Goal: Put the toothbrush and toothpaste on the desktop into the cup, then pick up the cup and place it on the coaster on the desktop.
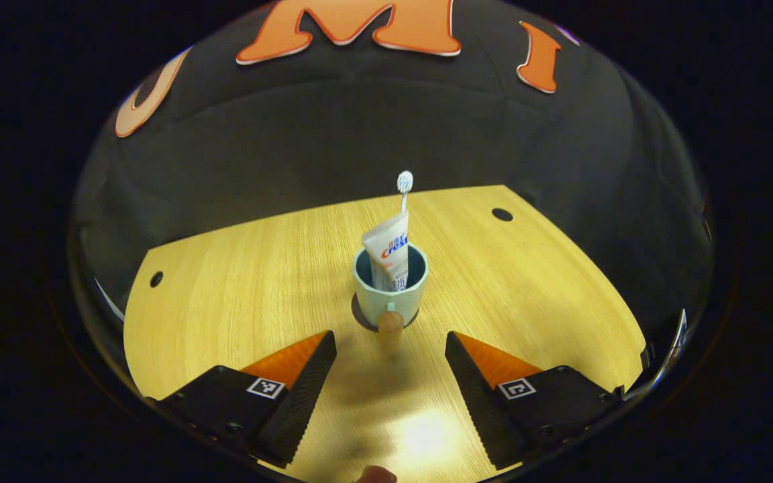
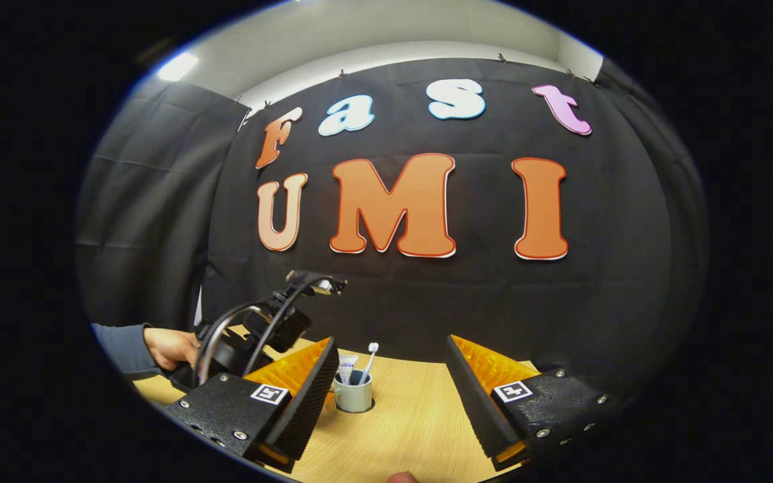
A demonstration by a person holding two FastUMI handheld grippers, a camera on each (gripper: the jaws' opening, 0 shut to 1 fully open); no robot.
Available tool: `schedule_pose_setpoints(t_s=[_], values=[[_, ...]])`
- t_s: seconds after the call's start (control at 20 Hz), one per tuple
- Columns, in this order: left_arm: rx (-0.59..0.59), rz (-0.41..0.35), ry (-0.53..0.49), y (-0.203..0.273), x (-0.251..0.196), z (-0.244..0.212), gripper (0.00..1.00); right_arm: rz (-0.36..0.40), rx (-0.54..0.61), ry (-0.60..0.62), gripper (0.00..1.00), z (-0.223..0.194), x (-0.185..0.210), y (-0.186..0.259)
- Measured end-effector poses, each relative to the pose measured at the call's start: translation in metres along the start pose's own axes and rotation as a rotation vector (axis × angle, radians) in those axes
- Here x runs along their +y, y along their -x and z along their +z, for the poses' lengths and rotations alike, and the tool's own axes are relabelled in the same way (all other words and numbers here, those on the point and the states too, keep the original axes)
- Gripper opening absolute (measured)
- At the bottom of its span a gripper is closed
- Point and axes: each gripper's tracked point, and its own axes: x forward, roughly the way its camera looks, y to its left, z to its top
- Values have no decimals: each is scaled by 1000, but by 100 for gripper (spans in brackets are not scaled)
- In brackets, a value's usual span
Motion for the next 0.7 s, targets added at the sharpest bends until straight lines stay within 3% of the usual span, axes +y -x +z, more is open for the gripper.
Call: schedule_pose_setpoints(t_s=[0.2,0.35,0.4,0.45,0.7], values=[[-169,51,-11,58,17,21,99,-16,-22,29,95,8,15,-3],[-299,137,-44,96,39,31,94,-41,-25,50,96,8,20,-3],[-344,164,-58,106,45,34,98,-41,-29,51,100,9,24,-3],[-392,179,-67,117,48,37,98,-41,-29,49,96,9,27,-3],[-591,177,-43,174,53,45,97,-43,-35,62,96,7,39,4]])
